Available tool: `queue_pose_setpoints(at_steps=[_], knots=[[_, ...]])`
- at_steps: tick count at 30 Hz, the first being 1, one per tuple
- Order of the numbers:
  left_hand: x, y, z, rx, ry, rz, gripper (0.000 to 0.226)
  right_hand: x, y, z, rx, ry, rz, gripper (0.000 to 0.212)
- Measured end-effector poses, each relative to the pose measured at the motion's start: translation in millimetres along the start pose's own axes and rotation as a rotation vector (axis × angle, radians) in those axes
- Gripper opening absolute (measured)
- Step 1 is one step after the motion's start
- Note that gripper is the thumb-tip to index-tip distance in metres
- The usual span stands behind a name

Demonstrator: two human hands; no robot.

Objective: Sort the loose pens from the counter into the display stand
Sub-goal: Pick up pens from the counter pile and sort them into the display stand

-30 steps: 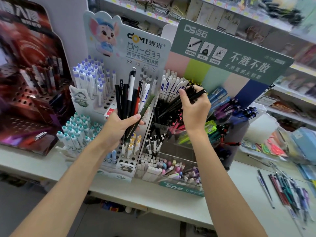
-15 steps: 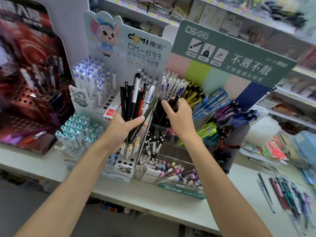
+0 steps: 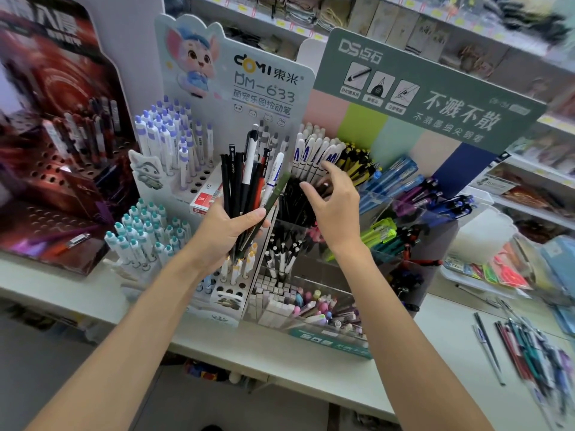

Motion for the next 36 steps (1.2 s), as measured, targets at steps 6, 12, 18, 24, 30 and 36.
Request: queue_pose_setpoints(at_steps=[6,12,18,24,30,36], knots=[[0,4,3,0.029,-0.024,0.022,0.022,4,16,8,0.068,-0.198,0.155,0.027],[-3,7,6,0.071,-0.012,0.046,0.017,9,14,8,0.062,-0.2,0.212,0.029],[-4,24,9,0.157,-0.05,0.085,0.021,37,-15,5,0.203,0.146,-0.478,0.014],[-10,48,13,0.298,-0.067,0.02,0.018,6,-60,-12,-0.278,0.525,-1.164,0.02],[-20,73,19,0.421,-0.065,-0.049,0.03,20,-75,-13,0.269,0.292,-0.552,0.032],[-18,87,26,0.521,-0.061,-0.12,0.02,14,-72,-1,0.369,0.351,-0.563,0.019]])
Point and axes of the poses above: each hand's wrist, its own z-axis away from the middle knuckle, its own y-axis out of the palm, x = y × z, the point moved 5 cm from there along -z, towards the middle knuckle, and after that the axes turned 9 degrees about -y, right-handed, at the moved point
